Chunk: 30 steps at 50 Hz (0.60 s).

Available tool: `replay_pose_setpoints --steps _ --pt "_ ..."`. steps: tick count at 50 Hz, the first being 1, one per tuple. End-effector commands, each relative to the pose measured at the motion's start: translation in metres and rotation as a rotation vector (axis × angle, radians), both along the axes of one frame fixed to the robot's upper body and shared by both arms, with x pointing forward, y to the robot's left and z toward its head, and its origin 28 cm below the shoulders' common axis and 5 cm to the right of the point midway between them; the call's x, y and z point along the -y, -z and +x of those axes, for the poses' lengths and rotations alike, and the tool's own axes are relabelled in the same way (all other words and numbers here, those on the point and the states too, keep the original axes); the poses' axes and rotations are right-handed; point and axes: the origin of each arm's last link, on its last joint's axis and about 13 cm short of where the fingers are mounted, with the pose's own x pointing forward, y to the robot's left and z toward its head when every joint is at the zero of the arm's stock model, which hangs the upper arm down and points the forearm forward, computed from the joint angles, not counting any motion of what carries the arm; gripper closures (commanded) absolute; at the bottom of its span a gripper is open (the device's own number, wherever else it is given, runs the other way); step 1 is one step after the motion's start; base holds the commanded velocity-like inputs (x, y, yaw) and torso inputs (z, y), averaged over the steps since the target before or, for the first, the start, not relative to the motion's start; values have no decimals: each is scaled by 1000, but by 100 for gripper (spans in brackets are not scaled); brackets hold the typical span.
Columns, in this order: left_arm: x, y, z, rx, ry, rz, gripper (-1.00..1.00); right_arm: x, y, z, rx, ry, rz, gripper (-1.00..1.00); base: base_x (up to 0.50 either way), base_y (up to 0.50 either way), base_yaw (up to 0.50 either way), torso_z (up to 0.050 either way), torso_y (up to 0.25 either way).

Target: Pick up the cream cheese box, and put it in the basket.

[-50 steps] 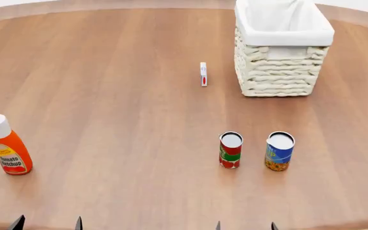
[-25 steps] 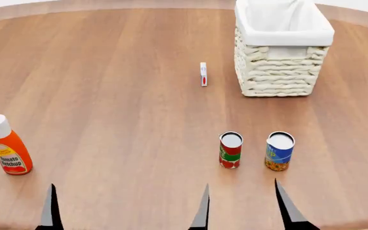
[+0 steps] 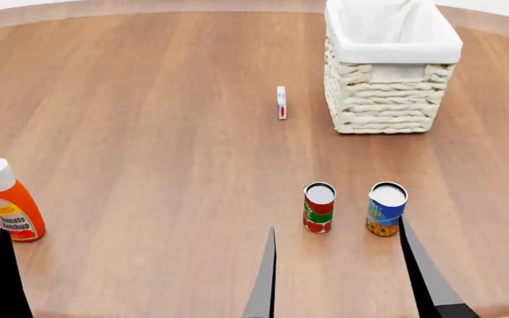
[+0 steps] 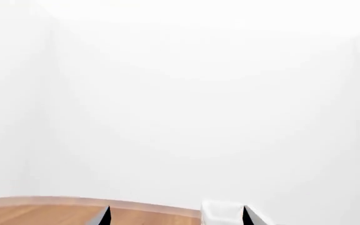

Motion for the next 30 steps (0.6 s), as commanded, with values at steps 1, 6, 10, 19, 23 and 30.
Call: replay_pose_setpoints --steps 1,6,10,19,23,30 --pt "0 -6 -5 26 7 -8 -100 0 -5 -5 21 5 -6 -100 0 0 0 0 0" --pt "0 -6 -5 29 6 -6 -100 1 -6 -5 19 14 -10 -100 0 0 0 0 0" --pt "1 -6 -6 31 6 -7 -100 1 -6 -4 19 14 -10 -100 0 12 0 0 0" --pt "1 -4 -4 26 4 -3 -100 1 -5 -4 13 15 -9 -100 0 81 0 0 0" --pt "1 -4 -4 27 6 -2 -100 2 -5 -4 13 15 -8 -100 0 83 0 0 0" --pt "1 -4 -4 27 7 -2 -100 2 -5 -3 9 18 -8 -100 0 82 0 0 0"
